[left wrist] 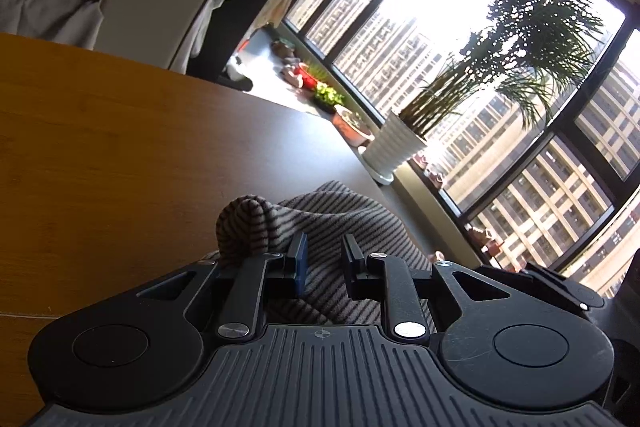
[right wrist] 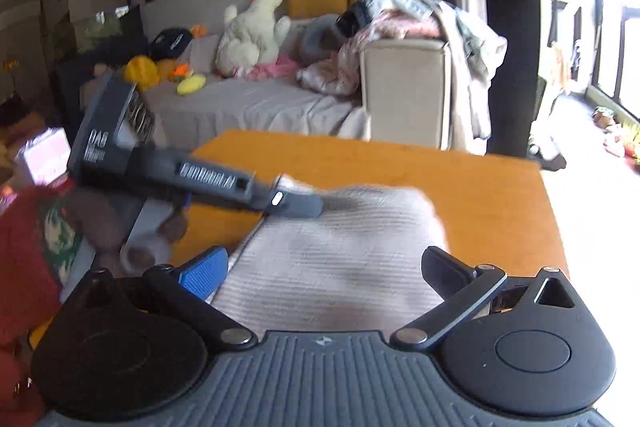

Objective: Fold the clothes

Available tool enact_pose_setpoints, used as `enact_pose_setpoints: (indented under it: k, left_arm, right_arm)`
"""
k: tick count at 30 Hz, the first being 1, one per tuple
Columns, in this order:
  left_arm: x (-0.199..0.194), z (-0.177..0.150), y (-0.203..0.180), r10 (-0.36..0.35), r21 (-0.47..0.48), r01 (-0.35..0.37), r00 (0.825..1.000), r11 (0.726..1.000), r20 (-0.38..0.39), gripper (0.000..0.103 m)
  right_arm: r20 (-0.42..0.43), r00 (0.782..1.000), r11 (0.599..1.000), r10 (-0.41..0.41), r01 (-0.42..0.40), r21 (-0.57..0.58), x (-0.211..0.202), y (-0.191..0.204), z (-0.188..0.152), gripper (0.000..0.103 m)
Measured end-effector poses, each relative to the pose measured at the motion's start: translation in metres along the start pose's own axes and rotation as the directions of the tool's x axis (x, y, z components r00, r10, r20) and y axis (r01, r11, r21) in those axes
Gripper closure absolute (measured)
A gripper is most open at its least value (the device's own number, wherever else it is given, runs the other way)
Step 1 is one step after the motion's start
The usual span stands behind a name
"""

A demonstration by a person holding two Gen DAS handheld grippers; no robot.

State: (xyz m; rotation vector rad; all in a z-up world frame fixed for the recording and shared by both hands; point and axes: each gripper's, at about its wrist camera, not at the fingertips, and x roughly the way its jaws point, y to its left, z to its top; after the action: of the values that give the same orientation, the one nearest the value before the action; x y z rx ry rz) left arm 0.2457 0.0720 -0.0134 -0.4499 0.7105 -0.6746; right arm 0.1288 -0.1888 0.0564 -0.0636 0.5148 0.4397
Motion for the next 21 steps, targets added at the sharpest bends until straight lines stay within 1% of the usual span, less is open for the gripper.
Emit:
enact_pose_setpoints:
  k: [1,2,4,5,6,7,8,9,10,11,13,16,18,19,21]
  left_arm:
    - [0.0,0.0,0.0,0.0,0.004,0.0,1.0,1.0,0.002,0.081]
    - [0.0,-0.001,0.0,0.0,0.008,0.0,1.0,1.0,0.004,0.081]
    - [0.0,-0.002,-0.001,0.003,0.018,-0.003,1.0,1.0,0.007,0.081]
    - [-0.001,-0.002,-0.001,0.004,0.023,-0.004,1.0,1.0,0.007,0.08]
    - [-0.001,-0.003,-0.001,0.005,0.028,-0.006,1.0,1.0,0.007,0.08]
    - [-0.002,-0.003,-0.001,0.006,0.031,-0.006,1.0,0.999,0.007,0.08]
    - [-0.002,-0.003,-0.001,0.006,0.033,-0.006,1.0,0.999,0.006,0.08]
    - [-0.003,-0.003,-0.001,0.008,0.035,-0.008,1.0,0.999,0.006,0.08]
    - [-0.003,-0.003,-0.001,0.014,0.037,-0.014,1.0,0.999,0.006,0.08]
    - [-0.003,-0.003,0.0,0.019,0.038,-0.019,1.0,0.999,0.007,0.08]
    - [-0.005,-0.003,0.001,0.024,0.037,-0.024,1.0,0.999,0.008,0.08]
    - [-0.005,-0.001,0.0,0.018,0.029,-0.018,1.0,0.999,0.0,0.08]
    - [-0.008,0.0,-0.005,0.034,0.034,-0.034,0.999,0.999,0.003,0.08]
    - [-0.01,0.0,-0.008,0.042,0.035,-0.042,0.999,0.999,0.007,0.078]
    - [-0.016,0.0,-0.015,0.059,0.04,-0.06,0.998,0.997,0.013,0.065]
  right_arm:
    - [0.024,0.999,0.999,-0.036,0.036,-0.012,-0.001,-0.007,0.01,0.002]
    - [0.028,0.998,0.998,-0.06,0.061,-0.032,0.004,-0.012,0.018,0.008]
    - [-0.007,0.997,0.994,-0.08,0.079,-0.079,0.026,-0.021,0.035,0.016]
    - [-0.039,0.996,0.992,-0.084,0.08,-0.098,0.042,-0.024,0.041,0.016]
    - [-0.089,0.992,0.99,-0.087,0.076,-0.122,0.06,-0.026,0.044,0.016]
    - [-0.155,0.982,0.985,-0.104,0.08,-0.155,0.081,-0.026,0.043,0.016]
    - [-0.203,0.967,0.974,-0.154,0.114,-0.196,0.103,-0.026,0.037,0.015]
    - [-0.222,0.954,0.963,-0.203,0.152,-0.224,0.122,-0.028,0.03,0.01]
    - [-0.235,0.951,0.971,-0.199,0.159,-0.179,0.131,-0.035,0.026,0.0]
    - [-0.247,0.951,0.98,-0.186,0.16,-0.12,0.14,-0.043,0.022,0.001]
    - [-0.25,0.957,0.989,-0.147,0.146,-0.025,0.135,-0.055,0.021,0.001]
    - [-0.205,0.969,0.989,-0.135,0.144,0.03,0.111,-0.059,0.014,0.001]
    - [-0.172,0.98,0.991,-0.096,0.111,0.078,0.091,-0.063,0.013,0.001]
    - [-0.154,0.985,0.991,-0.073,0.089,0.101,0.081,-0.065,0.012,0.001]
    - [-0.143,0.99,0.99,-0.019,0.039,0.139,0.063,-0.068,0.007,0.001]
